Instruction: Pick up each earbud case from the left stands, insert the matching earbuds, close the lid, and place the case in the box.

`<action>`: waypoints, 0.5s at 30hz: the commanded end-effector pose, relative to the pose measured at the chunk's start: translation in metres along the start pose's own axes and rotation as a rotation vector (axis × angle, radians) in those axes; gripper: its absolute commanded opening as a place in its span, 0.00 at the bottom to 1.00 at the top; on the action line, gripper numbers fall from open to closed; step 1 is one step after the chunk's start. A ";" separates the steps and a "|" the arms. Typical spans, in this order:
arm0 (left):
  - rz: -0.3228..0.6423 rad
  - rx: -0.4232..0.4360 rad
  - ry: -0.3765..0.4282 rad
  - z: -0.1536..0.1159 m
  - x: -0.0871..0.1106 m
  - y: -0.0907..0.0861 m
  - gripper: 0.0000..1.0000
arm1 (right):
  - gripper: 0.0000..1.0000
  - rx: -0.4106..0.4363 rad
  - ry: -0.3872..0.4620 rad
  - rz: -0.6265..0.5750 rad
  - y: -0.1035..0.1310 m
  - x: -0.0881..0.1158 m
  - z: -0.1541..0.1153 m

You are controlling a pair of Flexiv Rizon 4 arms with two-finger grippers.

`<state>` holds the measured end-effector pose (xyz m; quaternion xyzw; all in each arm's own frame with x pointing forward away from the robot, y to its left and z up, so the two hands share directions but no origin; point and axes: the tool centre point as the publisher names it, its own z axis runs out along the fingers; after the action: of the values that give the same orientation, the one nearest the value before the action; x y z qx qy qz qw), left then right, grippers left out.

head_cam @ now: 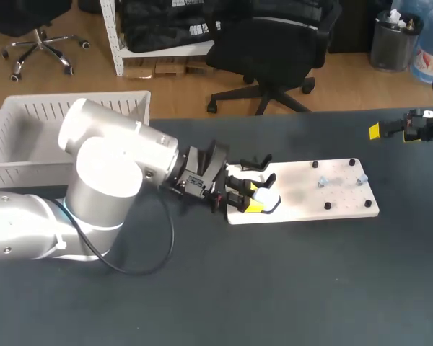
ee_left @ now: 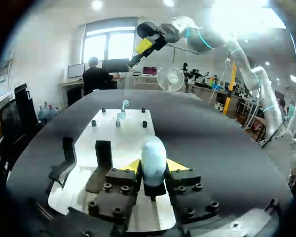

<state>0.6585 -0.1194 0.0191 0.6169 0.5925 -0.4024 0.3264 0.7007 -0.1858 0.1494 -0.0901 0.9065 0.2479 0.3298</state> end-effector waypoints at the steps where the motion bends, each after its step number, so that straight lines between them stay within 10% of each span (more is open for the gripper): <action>1: 0.008 -0.009 -0.004 0.004 0.001 0.000 0.24 | 1.00 0.000 0.001 0.000 0.000 0.000 0.000; 5: 0.013 -0.011 -0.004 0.005 0.002 0.000 0.00 | 1.00 0.000 0.001 0.000 0.000 0.000 0.000; 15: 0.019 -0.054 -0.084 -0.019 -0.020 0.001 0.00 | 1.00 0.000 0.001 0.000 0.000 0.000 0.000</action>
<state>0.6707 -0.1200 0.0371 0.6034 0.5860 -0.4088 0.3542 0.7007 -0.1858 0.1494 -0.0901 0.9065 0.2479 0.3298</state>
